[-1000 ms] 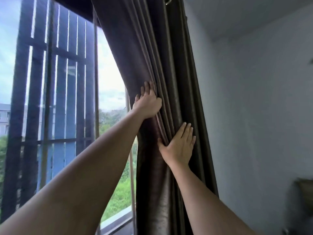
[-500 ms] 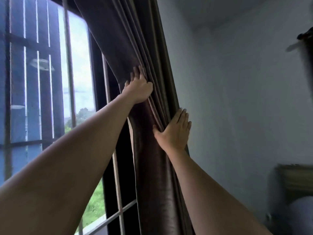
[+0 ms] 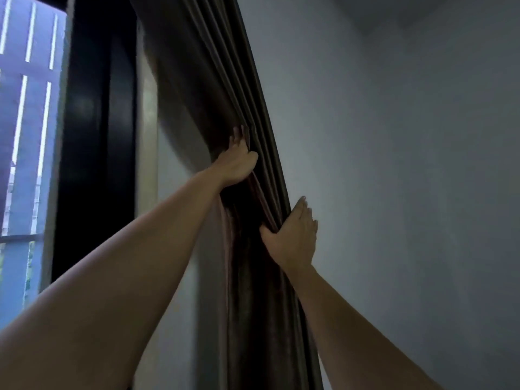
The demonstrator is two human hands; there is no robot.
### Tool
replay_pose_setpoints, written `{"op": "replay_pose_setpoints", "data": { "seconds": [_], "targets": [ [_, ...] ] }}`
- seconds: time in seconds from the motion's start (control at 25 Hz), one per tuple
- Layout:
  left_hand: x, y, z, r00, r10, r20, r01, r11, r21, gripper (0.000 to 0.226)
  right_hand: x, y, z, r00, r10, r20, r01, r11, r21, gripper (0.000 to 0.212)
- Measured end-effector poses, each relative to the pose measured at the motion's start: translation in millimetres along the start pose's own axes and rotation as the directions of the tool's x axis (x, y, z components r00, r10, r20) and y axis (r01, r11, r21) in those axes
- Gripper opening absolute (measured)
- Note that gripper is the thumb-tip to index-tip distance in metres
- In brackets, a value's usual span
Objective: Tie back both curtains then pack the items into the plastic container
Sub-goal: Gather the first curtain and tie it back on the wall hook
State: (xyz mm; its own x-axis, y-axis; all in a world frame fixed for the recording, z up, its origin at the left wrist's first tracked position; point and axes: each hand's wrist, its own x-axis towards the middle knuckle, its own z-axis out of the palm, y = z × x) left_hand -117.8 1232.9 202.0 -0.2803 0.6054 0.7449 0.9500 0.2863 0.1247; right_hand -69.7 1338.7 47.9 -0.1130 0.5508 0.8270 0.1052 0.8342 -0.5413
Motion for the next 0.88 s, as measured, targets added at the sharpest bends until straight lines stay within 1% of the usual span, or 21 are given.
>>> {"op": "replay_pose_setpoints", "data": {
  "seconds": [0.08, 0.16, 0.24, 0.28, 0.36, 0.44, 0.48, 0.52, 0.56, 0.64, 0.68, 0.72, 0.76, 0.8, 0.84, 0.88],
  "targets": [
    [6, 7, 17, 0.999, -0.033, -0.031, 0.032, 0.999, -0.04, 0.067, 4, 17, 3, 0.993, 0.027, 0.112, -0.043, 0.988, 0.151, 0.094],
    [1, 8, 22, 0.993, -0.081, -0.081, 0.073, 0.993, -0.095, 0.067, -7, 22, 6, 0.973, -0.049, 0.226, -0.021, 0.954, 0.298, 0.082],
    [-14, 0, 18, 0.976, -0.148, -0.161, 0.126, 0.982, -0.142, 0.071, -27, 19, 7, 0.949, -0.177, 0.26, 0.057, 0.91, 0.411, 0.073],
    [-25, -6, 15, 0.968, -0.172, -0.183, 0.136, 0.972, -0.193, 0.076, -39, 15, 4, 0.937, -0.233, 0.262, 0.09, 0.883, 0.461, 0.071],
    [-52, -17, 5, 0.958, -0.207, -0.196, 0.146, 0.947, -0.286, 0.086, -59, 7, -3, 0.901, -0.324, 0.288, 0.111, 0.816, 0.568, 0.064],
    [-77, -21, -6, 0.948, -0.227, -0.224, 0.151, 0.938, -0.312, 0.081, -74, 2, -13, 0.853, -0.4, 0.334, 0.081, 0.735, 0.673, 0.063],
    [-89, -21, -11, 0.937, -0.234, -0.259, 0.149, 0.94, -0.308, 0.076, -81, 1, -16, 0.838, -0.421, 0.347, 0.059, 0.702, 0.71, 0.069],
    [-99, -18, -15, 0.919, -0.246, -0.307, 0.154, 0.943, -0.296, 0.072, -87, 0, -17, 0.826, -0.435, 0.359, 0.045, 0.685, 0.727, 0.076],
    [-111, -16, -18, 0.895, -0.28, -0.346, 0.185, 0.941, -0.284, 0.07, -93, -1, -17, 0.829, -0.434, 0.352, 0.068, 0.703, 0.708, 0.084],
    [-131, -19, -18, 0.863, -0.354, -0.36, 0.252, 0.92, -0.3, 0.07, -104, -4, -16, 0.866, -0.446, 0.225, 0.245, 0.772, 0.586, 0.091],
    [-144, -22, -16, 0.854, -0.392, -0.341, 0.289, 0.904, -0.316, 0.073, -111, -8, -16, 0.863, -0.485, 0.141, 0.342, 0.767, 0.543, 0.088],
    [-158, -26, -14, 0.845, -0.427, -0.323, 0.329, 0.89, -0.317, 0.077, -121, -11, -16, 0.845, -0.53, 0.07, 0.423, 0.744, 0.517, 0.082],
    [-173, -32, -12, 0.833, -0.453, -0.317, 0.363, 0.881, -0.302, 0.08, -132, -14, -16, 0.825, -0.564, 0.03, 0.478, 0.725, 0.497, 0.072],
    [-189, -37, -9, 0.824, -0.473, -0.311, 0.395, 0.874, -0.283, 0.081, -145, -18, -16, 0.809, -0.586, 0.039, 0.496, 0.718, 0.489, 0.065],
    [-207, -43, -6, 0.817, -0.491, -0.303, 0.425, 0.867, -0.259, 0.08, -159, -22, -17, 0.799, -0.59, 0.114, 0.47, 0.732, 0.493, 0.062],
    [-225, -49, -2, 0.806, -0.507, -0.304, 0.452, 0.86, -0.236, 0.075, -173, -25, -18, 0.788, -0.572, 0.227, 0.407, 0.761, 0.506, 0.065]
  ]
}}
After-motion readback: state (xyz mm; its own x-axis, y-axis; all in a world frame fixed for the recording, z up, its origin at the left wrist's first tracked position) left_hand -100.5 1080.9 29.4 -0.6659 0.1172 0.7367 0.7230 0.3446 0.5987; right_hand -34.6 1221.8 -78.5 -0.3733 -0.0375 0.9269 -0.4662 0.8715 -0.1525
